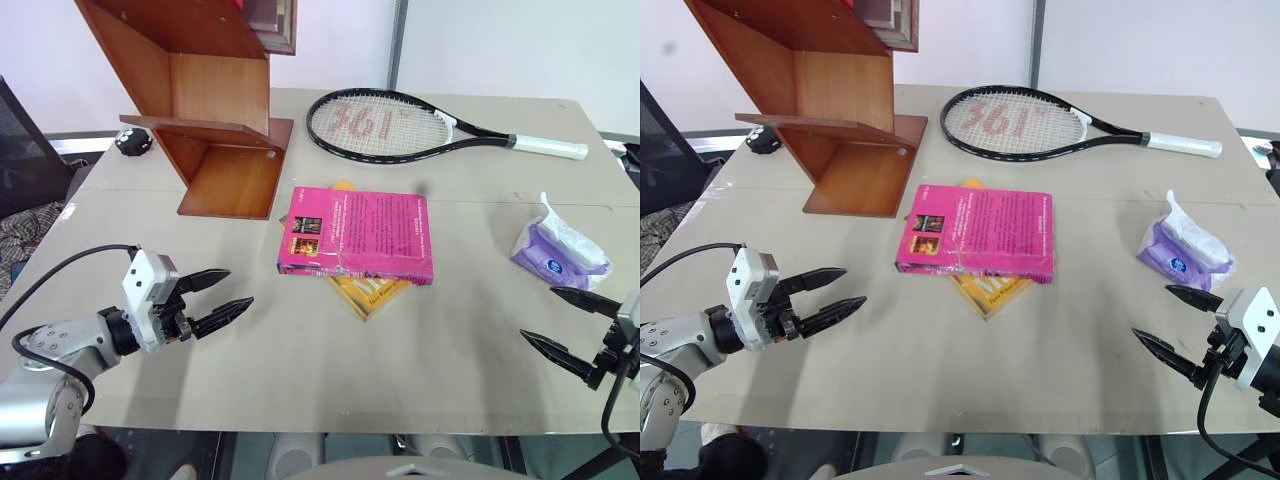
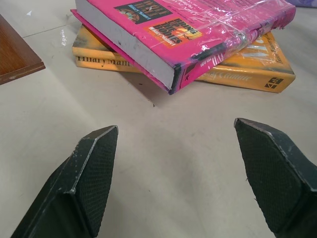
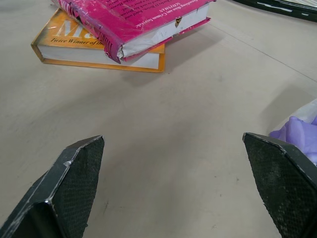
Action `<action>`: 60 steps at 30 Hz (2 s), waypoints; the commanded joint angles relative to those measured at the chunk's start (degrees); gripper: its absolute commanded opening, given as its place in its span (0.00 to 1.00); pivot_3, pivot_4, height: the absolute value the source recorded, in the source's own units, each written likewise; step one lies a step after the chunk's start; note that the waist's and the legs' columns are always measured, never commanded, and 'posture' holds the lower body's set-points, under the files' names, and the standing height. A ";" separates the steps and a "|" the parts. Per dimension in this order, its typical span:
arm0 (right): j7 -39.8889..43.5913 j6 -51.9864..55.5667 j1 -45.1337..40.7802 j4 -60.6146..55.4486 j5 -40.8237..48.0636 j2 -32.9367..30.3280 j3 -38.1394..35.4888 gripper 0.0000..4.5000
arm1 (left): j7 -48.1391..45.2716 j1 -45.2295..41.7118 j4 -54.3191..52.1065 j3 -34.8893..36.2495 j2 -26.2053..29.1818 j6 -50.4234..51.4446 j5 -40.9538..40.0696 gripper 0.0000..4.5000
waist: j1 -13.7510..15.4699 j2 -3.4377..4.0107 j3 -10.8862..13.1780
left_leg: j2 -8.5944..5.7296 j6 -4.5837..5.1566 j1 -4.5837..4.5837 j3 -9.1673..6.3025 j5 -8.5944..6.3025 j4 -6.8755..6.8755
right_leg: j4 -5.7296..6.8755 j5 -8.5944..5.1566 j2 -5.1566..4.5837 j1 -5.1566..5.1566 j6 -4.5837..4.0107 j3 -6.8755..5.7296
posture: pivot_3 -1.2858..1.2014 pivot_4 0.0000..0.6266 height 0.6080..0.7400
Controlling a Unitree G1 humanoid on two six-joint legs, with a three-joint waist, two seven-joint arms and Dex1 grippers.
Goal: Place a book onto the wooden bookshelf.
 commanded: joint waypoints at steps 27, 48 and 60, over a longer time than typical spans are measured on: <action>-22.19 23.77 -39.62 0.39 -11.28 -0.52 31.17 0.25 | -6.48 4.57 -12.37 3.59 -2.47 -3.80 -10.15 0.86 | -0.27 -0.02 -0.02 | 0.03 0.01 -0.04 0.05 0.01 0.27 | 0.08 0.16 0.07 -0.03 -0.21 0.08 | 0.52 0.24 1.00; -20.09 26.17 -59.41 13.09 -21.51 9.51 49.81 0.01 | -7.47 9.38 -13.55 5.11 -3.45 -5.47 -10.71 0.86 | -0.35 0.00 0.00 | 0.06 0.01 -0.07 0.04 0.00 0.16 | 0.09 0.16 0.11 -0.10 -0.23 0.07 | 0.52 0.24 1.00; 0.89 13.06 -34.96 -1.60 0.85 -1.88 22.37 0.58 | 21.38 13.30 -19.26 -0.44 -10.79 17.49 -27.19 0.86 | -0.11 -0.01 0.02 | 0.02 0.11 -0.08 -0.08 -0.06 0.16 | 0.03 0.16 0.06 0.04 -0.14 0.00 | 0.52 0.24 1.00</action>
